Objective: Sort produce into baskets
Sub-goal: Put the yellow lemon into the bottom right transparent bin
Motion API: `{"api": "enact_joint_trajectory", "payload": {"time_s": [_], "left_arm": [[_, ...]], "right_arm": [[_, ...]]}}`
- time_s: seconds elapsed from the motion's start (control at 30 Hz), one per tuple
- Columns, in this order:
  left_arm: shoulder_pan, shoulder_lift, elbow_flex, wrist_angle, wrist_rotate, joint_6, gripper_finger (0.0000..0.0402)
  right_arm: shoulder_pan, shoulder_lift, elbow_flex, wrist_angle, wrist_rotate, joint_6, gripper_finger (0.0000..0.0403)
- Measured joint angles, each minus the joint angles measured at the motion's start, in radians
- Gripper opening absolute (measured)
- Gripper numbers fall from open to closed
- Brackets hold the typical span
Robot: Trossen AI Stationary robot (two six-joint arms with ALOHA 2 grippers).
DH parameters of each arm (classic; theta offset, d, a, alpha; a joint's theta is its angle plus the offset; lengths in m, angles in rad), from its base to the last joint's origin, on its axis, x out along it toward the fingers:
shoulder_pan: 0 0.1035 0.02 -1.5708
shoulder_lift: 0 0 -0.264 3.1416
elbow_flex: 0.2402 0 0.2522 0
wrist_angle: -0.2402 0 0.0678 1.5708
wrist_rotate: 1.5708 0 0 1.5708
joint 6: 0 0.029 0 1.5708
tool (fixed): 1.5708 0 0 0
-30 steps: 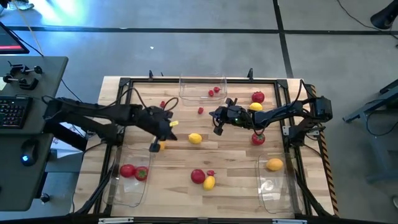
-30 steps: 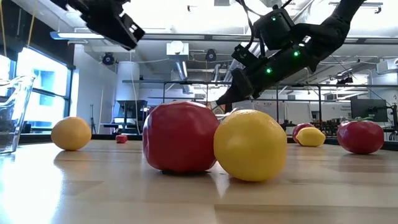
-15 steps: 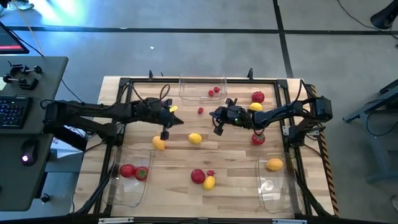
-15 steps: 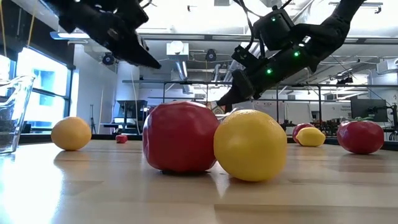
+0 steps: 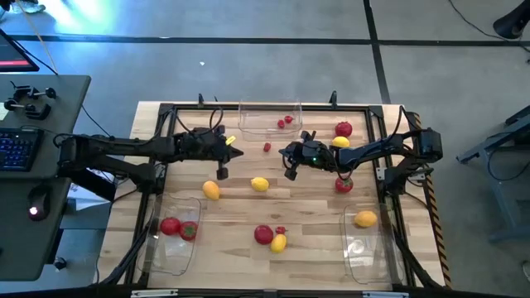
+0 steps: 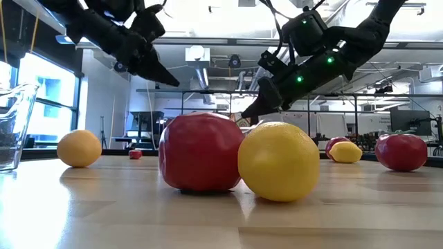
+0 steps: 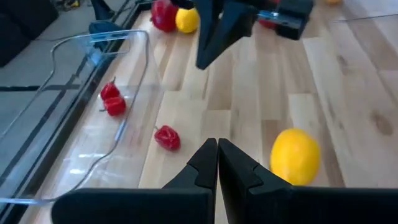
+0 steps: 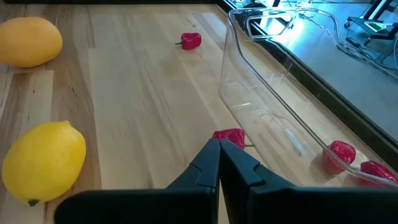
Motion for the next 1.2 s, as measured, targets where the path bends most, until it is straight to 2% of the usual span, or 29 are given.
{"api": "enact_joint_trajectory", "payload": {"time_s": [0.3,0.4,0.6,0.7,0.8,0.93,1.07,1.2], "left_arm": [[0.079,0.074,0.001,-0.054,0.003,-0.018,0.0000],[0.071,0.080,0.001,-0.108,0.065,0.018,0.0000],[0.010,0.065,0.089,-0.319,0.183,0.087,0.0000],[-0.049,0.067,0.160,-0.488,0.188,0.077,0.0001],[-0.134,0.068,0.197,-0.561,0.179,0.071,0.0008],[-0.245,0.068,0.215,-0.605,0.159,0.013,0.0045],[-0.319,0.074,0.243,-0.685,0.145,-0.083,0.0104],[-0.366,0.108,0.277,-0.781,0.021,-0.114,0.0171]], "right_arm": [[0.000,0.000,0.000,-0.001,0.000,0.000,0.0000],[0.000,0.000,0.000,-0.002,0.000,0.000,0.0000],[-0.001,0.000,0.000,-0.001,0.000,0.003,0.0000],[-0.001,0.000,0.000,-0.001,-0.002,0.019,0.0000],[-0.001,0.000,0.000,-0.002,-0.005,0.019,0.0000],[-0.001,0.000,0.000,-0.002,-0.007,0.023,0.0000],[-0.001,0.000,0.000,-0.003,-0.008,0.023,0.0000],[-0.001,0.000,0.000,-0.004,-0.008,0.023,0.0000]]}}
